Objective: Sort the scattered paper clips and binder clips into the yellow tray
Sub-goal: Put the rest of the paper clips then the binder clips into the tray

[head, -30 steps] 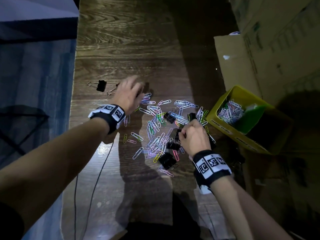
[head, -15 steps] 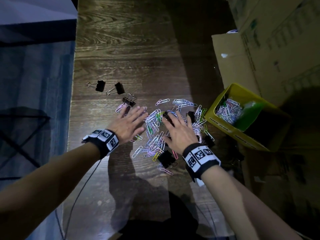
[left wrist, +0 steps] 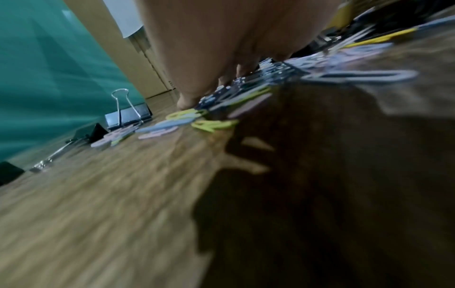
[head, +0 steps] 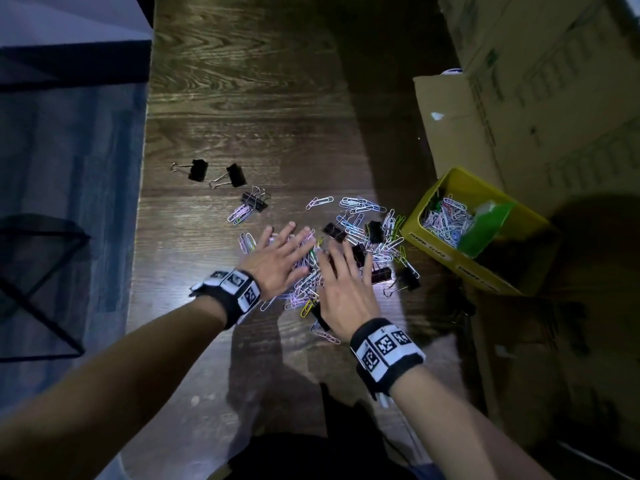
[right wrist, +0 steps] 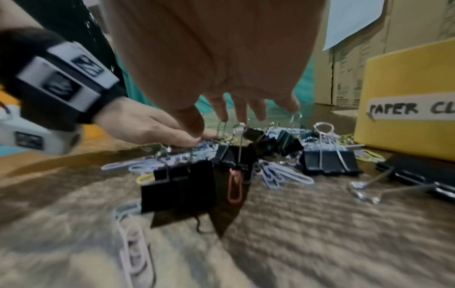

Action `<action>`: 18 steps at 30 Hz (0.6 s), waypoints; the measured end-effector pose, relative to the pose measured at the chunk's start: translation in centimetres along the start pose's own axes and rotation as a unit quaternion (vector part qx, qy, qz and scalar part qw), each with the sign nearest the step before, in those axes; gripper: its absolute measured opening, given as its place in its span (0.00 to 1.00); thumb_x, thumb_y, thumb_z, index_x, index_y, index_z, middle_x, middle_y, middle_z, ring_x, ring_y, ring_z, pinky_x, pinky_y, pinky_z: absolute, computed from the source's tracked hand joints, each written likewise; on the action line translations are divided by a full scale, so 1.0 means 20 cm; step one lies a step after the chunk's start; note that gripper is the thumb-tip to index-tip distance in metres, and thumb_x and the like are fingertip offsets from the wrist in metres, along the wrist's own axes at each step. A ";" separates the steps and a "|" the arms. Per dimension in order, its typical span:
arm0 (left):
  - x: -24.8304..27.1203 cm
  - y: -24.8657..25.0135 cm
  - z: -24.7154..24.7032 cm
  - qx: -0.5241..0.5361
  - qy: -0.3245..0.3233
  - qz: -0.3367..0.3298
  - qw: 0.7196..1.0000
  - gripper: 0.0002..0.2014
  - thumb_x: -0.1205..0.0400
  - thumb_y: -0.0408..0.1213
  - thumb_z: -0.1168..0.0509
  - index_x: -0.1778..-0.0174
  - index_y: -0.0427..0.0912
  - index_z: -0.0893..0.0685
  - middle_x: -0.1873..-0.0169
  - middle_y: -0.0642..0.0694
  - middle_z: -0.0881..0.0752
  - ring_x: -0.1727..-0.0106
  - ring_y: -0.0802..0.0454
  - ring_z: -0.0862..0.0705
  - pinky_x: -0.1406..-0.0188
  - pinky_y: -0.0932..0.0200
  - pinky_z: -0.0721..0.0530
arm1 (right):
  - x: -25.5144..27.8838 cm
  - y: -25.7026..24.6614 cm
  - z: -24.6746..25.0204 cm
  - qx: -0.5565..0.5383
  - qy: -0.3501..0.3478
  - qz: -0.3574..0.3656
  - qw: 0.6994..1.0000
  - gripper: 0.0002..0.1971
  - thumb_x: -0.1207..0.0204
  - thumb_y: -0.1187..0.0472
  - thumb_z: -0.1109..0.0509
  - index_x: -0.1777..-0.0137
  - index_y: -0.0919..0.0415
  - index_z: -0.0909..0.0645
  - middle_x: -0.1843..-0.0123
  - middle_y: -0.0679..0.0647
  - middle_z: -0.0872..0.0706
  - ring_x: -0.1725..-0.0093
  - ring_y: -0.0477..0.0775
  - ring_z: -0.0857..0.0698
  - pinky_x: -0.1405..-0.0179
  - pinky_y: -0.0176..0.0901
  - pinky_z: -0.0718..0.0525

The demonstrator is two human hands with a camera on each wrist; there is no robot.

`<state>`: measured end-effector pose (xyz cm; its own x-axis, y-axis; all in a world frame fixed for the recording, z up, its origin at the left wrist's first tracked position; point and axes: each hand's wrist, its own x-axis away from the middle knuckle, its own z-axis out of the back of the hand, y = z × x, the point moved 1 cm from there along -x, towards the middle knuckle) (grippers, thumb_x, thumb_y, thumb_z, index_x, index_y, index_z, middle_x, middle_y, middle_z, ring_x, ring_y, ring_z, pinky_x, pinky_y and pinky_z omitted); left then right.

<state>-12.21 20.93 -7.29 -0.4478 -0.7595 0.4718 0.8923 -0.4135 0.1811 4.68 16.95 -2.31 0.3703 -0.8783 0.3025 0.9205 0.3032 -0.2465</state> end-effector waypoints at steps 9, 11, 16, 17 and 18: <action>0.18 -0.24 -0.01 0.133 0.141 0.169 0.966 0.30 0.16 0.55 0.58 0.19 0.47 0.52 0.19 0.48 0.53 0.19 0.52 0.57 0.20 0.41 0.54 | 0.07 0.06 0.02 -0.027 0.014 0.005 1.000 0.33 0.22 0.52 0.38 0.20 0.57 0.45 0.17 0.59 0.45 0.17 0.63 0.56 0.23 0.71 0.60; 0.14 -0.31 0.00 0.129 0.113 0.212 0.962 0.30 0.15 0.53 0.55 0.19 0.45 0.54 0.18 0.45 0.54 0.18 0.49 0.57 0.20 0.41 0.55 | 0.09 0.04 0.03 -0.013 -0.022 0.037 0.999 0.37 0.23 0.45 0.38 0.19 0.56 0.48 0.17 0.59 0.48 0.17 0.63 0.59 0.24 0.71 0.64; 0.23 -0.20 -0.11 0.114 0.104 0.130 0.979 0.31 0.17 0.57 0.62 0.19 0.48 0.57 0.18 0.47 0.53 0.18 0.49 0.57 0.21 0.41 0.55 | 0.14 0.04 -0.03 0.033 -0.077 0.049 0.995 0.35 0.26 0.43 0.34 0.22 0.54 0.41 0.17 0.58 0.50 0.17 0.63 0.61 0.25 0.72 0.69; 0.27 -0.15 -0.15 0.116 0.104 0.108 0.982 0.32 0.18 0.59 0.65 0.20 0.49 0.57 0.18 0.48 0.52 0.18 0.49 0.57 0.21 0.41 0.54 | 0.15 0.05 -0.03 0.040 -0.073 0.046 0.995 0.33 0.25 0.45 0.34 0.23 0.55 0.38 0.17 0.59 0.47 0.17 0.63 0.60 0.25 0.71 0.68; 0.31 -0.10 -0.17 0.114 0.098 0.090 0.984 0.32 0.19 0.61 0.69 0.20 0.51 0.56 0.19 0.49 0.52 0.18 0.50 0.57 0.20 0.41 0.53 | 0.17 0.06 -0.04 0.040 -0.069 0.042 0.996 0.31 0.25 0.48 0.34 0.24 0.55 0.37 0.18 0.60 0.45 0.17 0.63 0.59 0.24 0.71 0.68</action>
<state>-16.95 15.32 -7.71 -0.2643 -0.9018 0.3420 0.9375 -0.1570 0.3104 7.00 14.17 -2.29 0.4557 -0.7904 0.4095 0.8901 0.4075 -0.2041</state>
